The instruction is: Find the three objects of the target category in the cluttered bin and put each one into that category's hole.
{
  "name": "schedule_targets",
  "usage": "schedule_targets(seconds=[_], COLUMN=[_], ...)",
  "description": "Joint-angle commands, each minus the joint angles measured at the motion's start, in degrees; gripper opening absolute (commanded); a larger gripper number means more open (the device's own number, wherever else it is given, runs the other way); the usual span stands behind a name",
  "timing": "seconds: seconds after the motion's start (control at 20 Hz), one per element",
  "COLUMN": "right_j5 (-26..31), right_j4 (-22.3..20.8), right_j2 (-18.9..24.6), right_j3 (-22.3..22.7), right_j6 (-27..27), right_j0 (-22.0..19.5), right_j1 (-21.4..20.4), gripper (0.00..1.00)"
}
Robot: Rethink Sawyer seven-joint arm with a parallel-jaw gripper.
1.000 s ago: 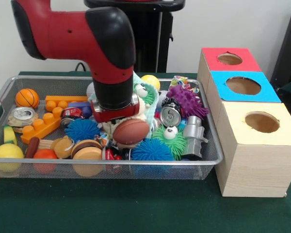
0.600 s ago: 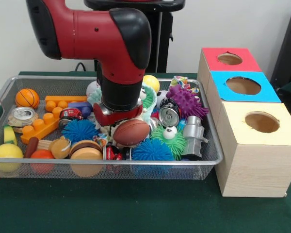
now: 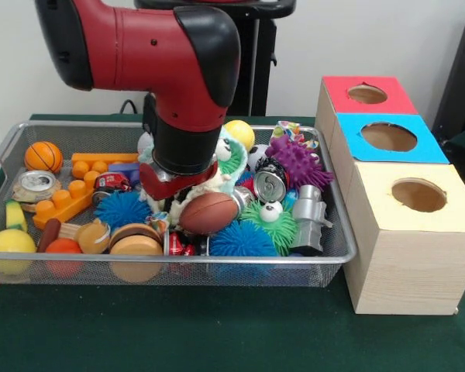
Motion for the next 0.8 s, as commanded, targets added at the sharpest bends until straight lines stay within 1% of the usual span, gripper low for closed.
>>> schedule_targets(seconds=[0.05,0.2,0.4,0.55,0.8], right_j5=[5.4,5.9,5.7,5.8,6.1], right_j4=[-6.7,-6.9,-7.5,-8.3,-8.1], right_j2=[3.6,3.9,4.7,5.4,5.6], right_j3=[-7.3,-8.1,-8.8,-9.4,-9.8], right_j6=[-25.4,-26.9,-30.3,-34.0,-35.1], right_j0=[-5.3,-6.6,-7.9,-8.8,-9.5], right_j1=[-0.5,-0.6,-0.6,-0.2,-0.2], gripper=[0.0,0.0,0.0,0.0,0.0])
